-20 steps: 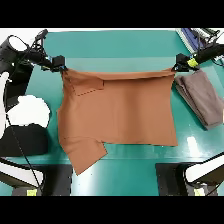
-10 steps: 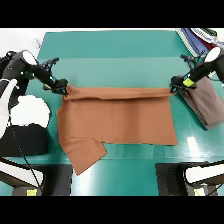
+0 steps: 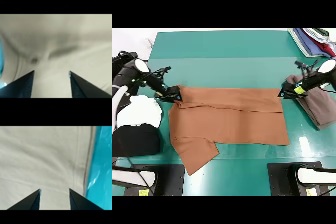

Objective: Fold the shirts.

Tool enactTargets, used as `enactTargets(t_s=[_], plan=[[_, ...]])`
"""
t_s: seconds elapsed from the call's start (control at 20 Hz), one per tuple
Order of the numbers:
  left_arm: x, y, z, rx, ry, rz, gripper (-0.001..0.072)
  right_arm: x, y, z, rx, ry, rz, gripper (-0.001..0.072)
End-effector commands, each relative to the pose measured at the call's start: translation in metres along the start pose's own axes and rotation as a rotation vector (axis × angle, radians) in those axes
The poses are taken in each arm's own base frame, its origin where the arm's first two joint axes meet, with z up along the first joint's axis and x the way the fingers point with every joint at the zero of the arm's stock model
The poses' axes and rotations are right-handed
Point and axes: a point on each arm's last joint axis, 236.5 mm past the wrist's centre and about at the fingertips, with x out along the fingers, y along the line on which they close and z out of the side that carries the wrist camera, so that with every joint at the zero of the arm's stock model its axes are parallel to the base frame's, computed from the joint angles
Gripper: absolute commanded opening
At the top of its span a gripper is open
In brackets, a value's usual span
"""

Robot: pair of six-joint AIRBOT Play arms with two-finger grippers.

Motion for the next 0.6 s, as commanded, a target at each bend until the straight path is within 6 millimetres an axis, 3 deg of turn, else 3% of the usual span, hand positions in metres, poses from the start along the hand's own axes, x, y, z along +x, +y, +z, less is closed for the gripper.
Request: enactTargets(t_s=[0.0,0.2,0.3,0.4,0.55], plan=[[-0.031,0.02,-0.054,-0.014,-0.019,0.135,0.0492,-0.038,0.001,-0.008,-0.018,-0.082,0.003,0.0415],[-0.009,0.029,-0.157,-0.102,0.053,0.15,0.0492,-0.061,-0.007,-0.012,-0.009,-0.189,-0.016,0.0415],[0.012,0.027,-0.194,-0.157,0.099,0.121,0.0492,-0.063,-0.007,-0.013,-0.01,-0.198,-0.017,0.0415],[0.034,0.014,-0.217,-0.2,0.148,0.041,0.0493,-0.063,-0.006,-0.011,-0.008,-0.205,-0.011,0.0414],[0.056,0.001,-0.231,-0.259,0.174,-0.039,0.0492,-0.063,-0.006,-0.011,-0.009,-0.205,-0.011,0.0413]])
